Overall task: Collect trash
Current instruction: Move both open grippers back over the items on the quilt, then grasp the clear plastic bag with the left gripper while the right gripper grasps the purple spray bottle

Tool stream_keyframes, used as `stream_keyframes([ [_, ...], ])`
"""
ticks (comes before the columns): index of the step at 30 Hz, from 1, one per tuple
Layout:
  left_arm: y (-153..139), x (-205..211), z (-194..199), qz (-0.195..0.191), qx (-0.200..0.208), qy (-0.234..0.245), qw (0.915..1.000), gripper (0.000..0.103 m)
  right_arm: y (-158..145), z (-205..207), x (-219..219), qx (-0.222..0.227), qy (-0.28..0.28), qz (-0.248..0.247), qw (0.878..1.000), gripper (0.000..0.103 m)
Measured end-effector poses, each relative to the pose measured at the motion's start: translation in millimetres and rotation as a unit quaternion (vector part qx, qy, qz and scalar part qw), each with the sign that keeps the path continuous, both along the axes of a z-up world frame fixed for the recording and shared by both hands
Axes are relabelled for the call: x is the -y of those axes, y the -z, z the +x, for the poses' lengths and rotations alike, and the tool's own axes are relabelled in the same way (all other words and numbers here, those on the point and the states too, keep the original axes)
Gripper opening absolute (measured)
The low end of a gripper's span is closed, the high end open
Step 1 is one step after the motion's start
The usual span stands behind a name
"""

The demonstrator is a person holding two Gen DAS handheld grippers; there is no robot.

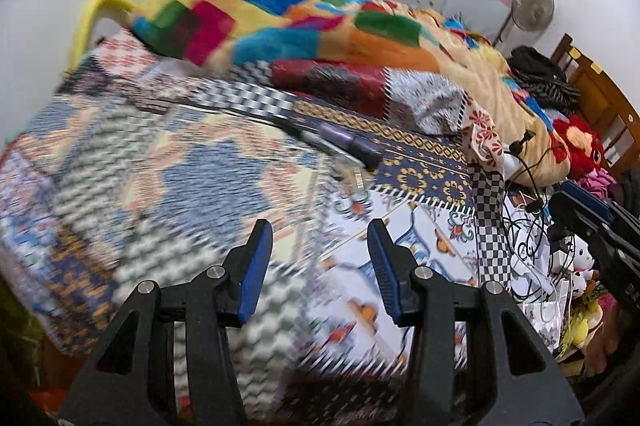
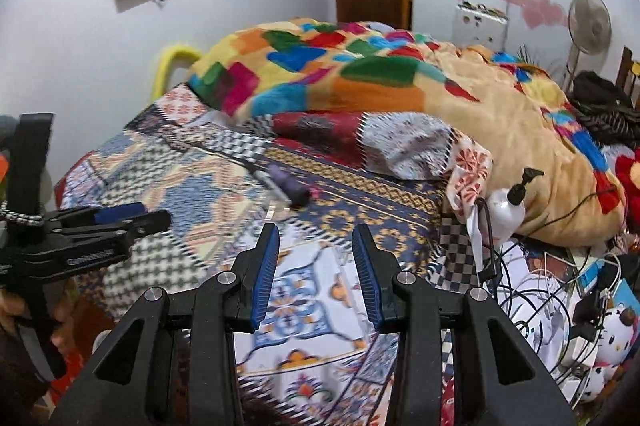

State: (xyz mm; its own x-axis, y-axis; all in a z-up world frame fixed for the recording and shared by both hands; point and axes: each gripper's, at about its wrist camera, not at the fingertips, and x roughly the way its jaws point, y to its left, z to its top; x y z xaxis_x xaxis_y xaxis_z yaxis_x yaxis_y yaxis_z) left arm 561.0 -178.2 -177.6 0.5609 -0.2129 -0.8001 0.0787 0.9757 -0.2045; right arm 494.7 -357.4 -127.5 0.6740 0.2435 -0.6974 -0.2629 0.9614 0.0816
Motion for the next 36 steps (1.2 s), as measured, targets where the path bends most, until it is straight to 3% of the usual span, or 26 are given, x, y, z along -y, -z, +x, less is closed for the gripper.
stream_keyframes([
  [8,60.5,47.2,70.0,-0.004,-0.028,0.022,0.9994,0.048,37.1,37.8,16.8,-0.028,0.007,0.012,1.000,0.035],
  [15,98.1,58.3,104.3,0.016,-0.035,0.004,0.9993,0.048,56.2,75.9,8.0,-0.044,-0.020,0.023,0.999,0.035],
  [18,102.2,57.7,103.8,0.052,-0.011,-0.005,0.9986,0.045,63.8,94.6,-3.2,-0.052,-0.035,0.031,0.998,0.035],
  [19,102.5,55.5,103.3,0.054,-0.004,-0.007,0.9985,0.033,66.7,99.7,-6.9,-0.057,-0.038,0.033,0.997,0.035],
  [21,104.0,47.0,102.1,0.053,0.003,-0.010,0.9985,0.022,75.6,112.7,-19.1,-0.072,-0.046,0.036,0.996,0.035],
  [26,104.6,23.8,98.0,0.031,0.005,0.000,0.9995,0.021,90.4,129.8,-49.9,-0.085,-0.077,0.023,0.993,0.034],
  [31,103.6,11.5,92.3,0.015,0.004,0.010,0.9998,0.020,99.8,143.7,-71.6,-0.094,-0.101,-0.005,0.990,0.027],
  [36,104.1,12.8,86.7,0.017,0.011,0.016,0.9997,0.020,110.4,152.1,-82.6,-0.119,-0.122,-0.024,0.985,0.026],
])
